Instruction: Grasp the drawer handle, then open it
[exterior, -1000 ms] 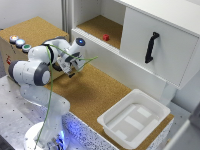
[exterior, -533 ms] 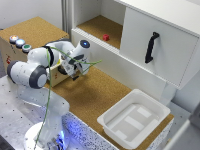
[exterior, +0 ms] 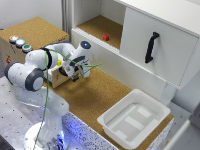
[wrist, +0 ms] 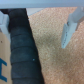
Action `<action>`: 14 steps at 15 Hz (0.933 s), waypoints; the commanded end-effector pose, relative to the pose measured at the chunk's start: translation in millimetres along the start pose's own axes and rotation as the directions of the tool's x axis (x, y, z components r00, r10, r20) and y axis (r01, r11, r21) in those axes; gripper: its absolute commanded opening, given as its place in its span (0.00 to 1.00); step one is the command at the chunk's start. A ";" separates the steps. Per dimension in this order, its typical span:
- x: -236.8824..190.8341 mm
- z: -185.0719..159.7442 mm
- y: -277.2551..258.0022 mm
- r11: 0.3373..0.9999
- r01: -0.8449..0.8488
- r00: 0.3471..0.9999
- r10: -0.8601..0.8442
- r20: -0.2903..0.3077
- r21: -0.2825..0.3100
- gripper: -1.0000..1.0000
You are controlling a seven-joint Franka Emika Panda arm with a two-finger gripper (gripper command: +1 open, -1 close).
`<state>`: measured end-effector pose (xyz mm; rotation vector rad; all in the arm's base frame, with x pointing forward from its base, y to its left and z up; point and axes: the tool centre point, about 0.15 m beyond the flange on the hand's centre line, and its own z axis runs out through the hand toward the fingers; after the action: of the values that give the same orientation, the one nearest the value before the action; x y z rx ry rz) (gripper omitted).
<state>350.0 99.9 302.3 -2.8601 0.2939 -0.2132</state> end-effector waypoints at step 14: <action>20.2 -93.0 -84.1 0.797 0.534 0.837 -0.546 0.040 -0.282 1.00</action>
<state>354.1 118.0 362.9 -3.0497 -0.4117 -0.3509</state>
